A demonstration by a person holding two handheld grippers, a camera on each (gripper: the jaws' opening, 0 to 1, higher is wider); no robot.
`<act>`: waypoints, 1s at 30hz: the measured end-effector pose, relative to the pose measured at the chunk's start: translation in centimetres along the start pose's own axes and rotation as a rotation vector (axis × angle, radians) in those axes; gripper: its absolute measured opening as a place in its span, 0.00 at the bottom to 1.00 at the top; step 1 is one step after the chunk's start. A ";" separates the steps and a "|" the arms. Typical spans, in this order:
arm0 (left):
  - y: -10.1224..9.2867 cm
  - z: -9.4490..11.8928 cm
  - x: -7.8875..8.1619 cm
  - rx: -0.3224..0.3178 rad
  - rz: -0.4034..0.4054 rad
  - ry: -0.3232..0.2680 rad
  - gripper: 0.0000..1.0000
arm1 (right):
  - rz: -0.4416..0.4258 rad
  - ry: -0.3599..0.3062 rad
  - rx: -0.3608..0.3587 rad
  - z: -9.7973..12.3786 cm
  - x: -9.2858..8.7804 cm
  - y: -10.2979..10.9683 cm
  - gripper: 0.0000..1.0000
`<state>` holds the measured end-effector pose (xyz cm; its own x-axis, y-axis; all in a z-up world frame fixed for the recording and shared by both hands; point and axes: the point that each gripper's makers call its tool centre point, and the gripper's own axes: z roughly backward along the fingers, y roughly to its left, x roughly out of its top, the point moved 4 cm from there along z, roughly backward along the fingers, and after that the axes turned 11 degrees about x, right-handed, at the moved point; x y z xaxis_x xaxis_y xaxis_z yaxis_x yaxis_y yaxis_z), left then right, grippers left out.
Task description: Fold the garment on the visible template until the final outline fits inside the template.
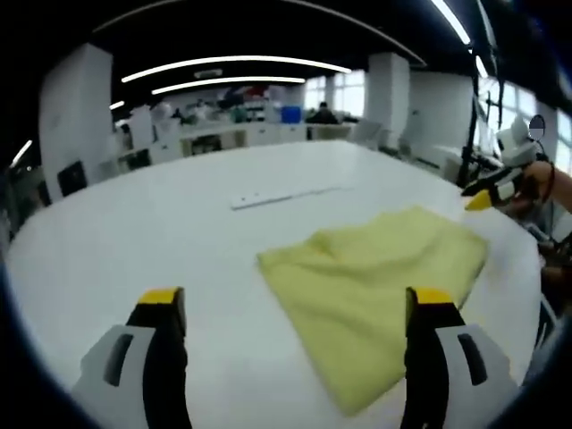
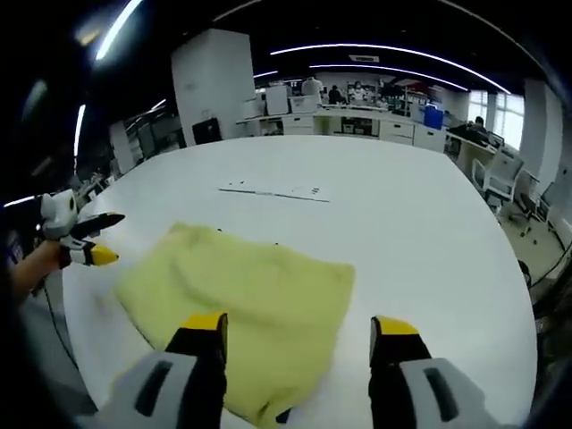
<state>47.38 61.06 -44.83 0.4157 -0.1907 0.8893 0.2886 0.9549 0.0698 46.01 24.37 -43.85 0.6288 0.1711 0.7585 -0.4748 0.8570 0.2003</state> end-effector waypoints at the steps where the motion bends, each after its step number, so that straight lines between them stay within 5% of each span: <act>1: -0.1 0.2 -0.2 -0.007 0.000 0.004 0.96 | 0.000 -0.001 -0.003 0.2 -0.1 0.1 0.60; 30: -2.3 3.5 -6.5 -0.096 0.001 0.133 0.50 | -0.052 0.092 0.013 1.9 -7.4 2.5 0.23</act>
<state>41.00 60.86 -49.21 0.5246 -0.2244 0.8212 0.3669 0.9300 0.0197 38.96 24.34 -47.77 0.7063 0.1714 0.6868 -0.4477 0.8597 0.2459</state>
